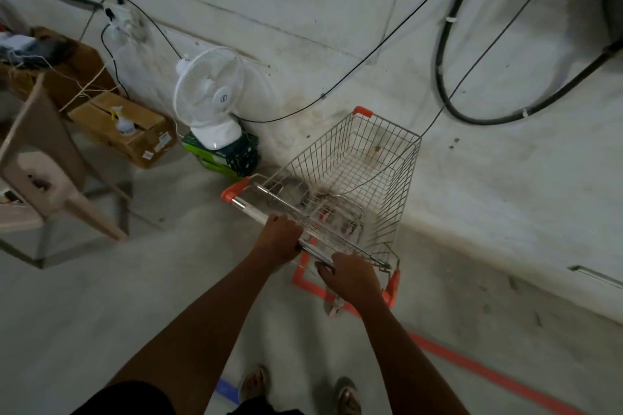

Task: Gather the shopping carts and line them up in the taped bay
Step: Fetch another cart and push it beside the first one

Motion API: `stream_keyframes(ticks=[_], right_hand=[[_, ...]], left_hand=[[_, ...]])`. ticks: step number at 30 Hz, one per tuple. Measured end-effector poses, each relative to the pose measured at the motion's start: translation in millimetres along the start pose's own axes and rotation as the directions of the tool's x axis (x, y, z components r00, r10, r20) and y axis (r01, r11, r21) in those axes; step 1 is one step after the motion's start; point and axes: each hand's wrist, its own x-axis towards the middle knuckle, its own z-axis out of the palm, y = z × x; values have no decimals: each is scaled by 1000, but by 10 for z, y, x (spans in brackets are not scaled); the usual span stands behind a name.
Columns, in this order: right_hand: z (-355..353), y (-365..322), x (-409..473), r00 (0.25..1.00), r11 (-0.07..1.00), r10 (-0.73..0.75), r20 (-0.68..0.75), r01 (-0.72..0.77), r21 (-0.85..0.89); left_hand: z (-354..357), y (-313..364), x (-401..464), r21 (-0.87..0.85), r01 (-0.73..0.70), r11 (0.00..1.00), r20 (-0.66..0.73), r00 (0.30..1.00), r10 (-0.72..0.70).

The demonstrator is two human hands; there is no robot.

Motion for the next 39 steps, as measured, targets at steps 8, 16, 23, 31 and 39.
stream_keyframes(ticks=[8, 16, 23, 31, 39], right_hand=[[54, 252, -447, 988, 987, -156, 15, 156, 30], [42, 839, -1125, 940, 939, -342, 15, 342, -31], [17, 1425, -1640, 896, 895, -444, -2, 443, -43], [-109, 2027, -2028, 852, 857, -515, 96, 510, 68], [-382, 2569, -2297, 802, 835, -538, 260, 548, 37]], left_hand=[[112, 445, -404, -41, 174, 984, 42, 984, -173], [275, 1397, -999, -60, 357, 932, 32, 934, -356], [315, 2367, -1414, -19, 479, 877, 26, 878, -479], [344, 3447, -1777, -5, 620, 784, 8, 784, -620], [277, 4467, -1974, -51, 721, 691, 77, 693, -717]])
